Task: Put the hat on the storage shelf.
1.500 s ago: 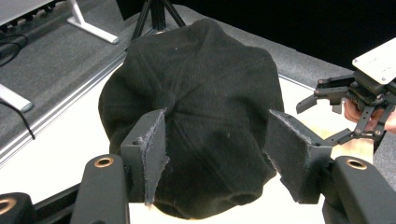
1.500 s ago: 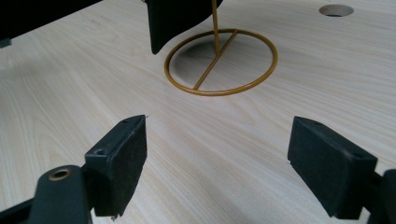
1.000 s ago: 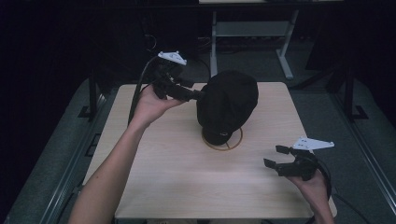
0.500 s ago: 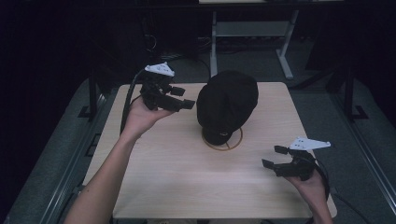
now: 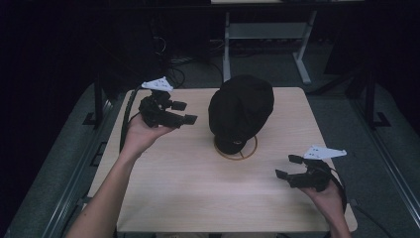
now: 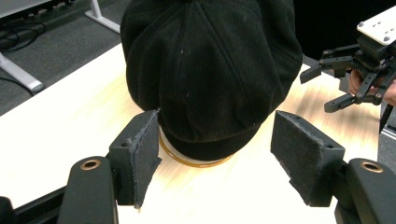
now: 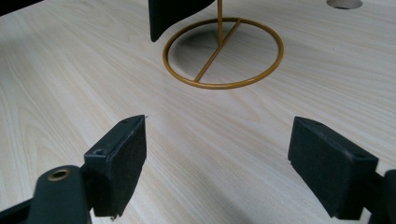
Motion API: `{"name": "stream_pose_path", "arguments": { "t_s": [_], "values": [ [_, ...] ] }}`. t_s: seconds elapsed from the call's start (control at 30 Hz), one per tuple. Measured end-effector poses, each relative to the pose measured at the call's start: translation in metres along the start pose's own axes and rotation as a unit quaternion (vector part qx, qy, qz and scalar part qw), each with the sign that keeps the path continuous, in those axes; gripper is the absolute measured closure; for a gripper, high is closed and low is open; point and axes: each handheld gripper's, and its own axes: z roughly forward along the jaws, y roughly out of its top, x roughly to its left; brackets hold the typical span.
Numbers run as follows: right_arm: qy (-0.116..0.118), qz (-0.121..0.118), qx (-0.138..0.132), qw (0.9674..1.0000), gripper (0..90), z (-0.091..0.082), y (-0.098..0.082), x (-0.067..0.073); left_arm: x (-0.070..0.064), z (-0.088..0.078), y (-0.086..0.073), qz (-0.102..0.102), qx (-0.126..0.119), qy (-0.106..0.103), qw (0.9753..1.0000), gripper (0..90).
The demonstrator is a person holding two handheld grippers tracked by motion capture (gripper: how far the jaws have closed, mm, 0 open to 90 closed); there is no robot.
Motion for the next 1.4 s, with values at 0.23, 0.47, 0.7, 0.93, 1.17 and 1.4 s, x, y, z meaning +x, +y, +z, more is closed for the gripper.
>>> {"name": "stream_pose_path", "arguments": {
  "t_s": [0.23,0.47,0.7,0.93,1.17,1.4],
  "values": [
    [0.000,0.002,0.002,1.0000,19.0,0.002,0.001,0.002,0.003,-0.007,-0.014,-0.009,-0.006,0.002,0.9999,31.5],
    [-0.003,0.002,0.008,1.0000,19.0,0.004,0.001,0.004,0.003,-0.013,-0.029,-0.016,-0.008,0.002,0.9998,31.1],
    [-0.001,-0.003,0.009,1.0000,19.0,0.005,0.001,0.006,0.001,-0.018,-0.040,-0.023,-0.012,0.004,0.9996,30.9],
    [-0.001,-0.006,0.009,0.9999,19.0,0.006,0.002,0.009,-0.002,-0.020,-0.051,-0.026,-0.011,0.006,0.9996,30.7],
    [0.001,-0.007,0.010,0.9999,19.1,0.007,0.002,0.012,-0.004,-0.022,-0.065,-0.031,-0.012,0.009,0.9994,30.5],
    [0.002,-0.008,0.011,0.9999,19.1,0.007,0.003,0.014,-0.006,-0.023,-0.082,-0.040,-0.013,0.009,0.9991,30.2]
  ]
}}
